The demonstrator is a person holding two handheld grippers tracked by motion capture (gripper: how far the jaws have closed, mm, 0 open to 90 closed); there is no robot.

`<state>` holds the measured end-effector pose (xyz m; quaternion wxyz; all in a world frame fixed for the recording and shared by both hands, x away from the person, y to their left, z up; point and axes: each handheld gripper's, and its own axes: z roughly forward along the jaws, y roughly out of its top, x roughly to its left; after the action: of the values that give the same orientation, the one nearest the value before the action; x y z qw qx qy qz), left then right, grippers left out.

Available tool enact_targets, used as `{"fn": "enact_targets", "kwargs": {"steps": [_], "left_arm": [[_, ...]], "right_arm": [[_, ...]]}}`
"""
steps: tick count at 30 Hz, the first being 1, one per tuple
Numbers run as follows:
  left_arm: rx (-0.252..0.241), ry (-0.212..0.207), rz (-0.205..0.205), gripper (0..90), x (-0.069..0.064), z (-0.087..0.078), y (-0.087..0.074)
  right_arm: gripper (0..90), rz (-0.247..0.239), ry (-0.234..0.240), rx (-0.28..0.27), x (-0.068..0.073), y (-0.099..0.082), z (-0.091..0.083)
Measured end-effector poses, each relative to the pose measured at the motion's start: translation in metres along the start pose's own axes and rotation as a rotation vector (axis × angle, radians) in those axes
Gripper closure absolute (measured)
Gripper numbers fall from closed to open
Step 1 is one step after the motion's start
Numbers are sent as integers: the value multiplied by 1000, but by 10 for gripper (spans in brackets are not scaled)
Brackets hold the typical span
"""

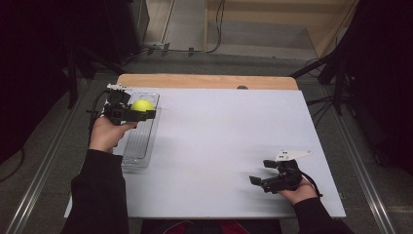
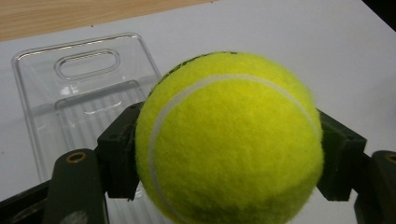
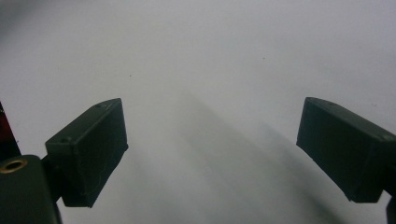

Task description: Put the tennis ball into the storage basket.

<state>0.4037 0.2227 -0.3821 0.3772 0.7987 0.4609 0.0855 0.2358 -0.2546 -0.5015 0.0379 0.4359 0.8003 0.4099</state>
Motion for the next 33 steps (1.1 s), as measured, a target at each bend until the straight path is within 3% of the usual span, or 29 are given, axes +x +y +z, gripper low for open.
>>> {"fn": "enact_targets", "kwargs": {"steps": [12,33], "left_arm": [[-15,60,-38,257,15,-9,-5],[6,81,-39,255,19,3,-9]], "right_arm": [[70,0,1,0,0,0,0],[70,0,0,-2,0,0,0]]}}
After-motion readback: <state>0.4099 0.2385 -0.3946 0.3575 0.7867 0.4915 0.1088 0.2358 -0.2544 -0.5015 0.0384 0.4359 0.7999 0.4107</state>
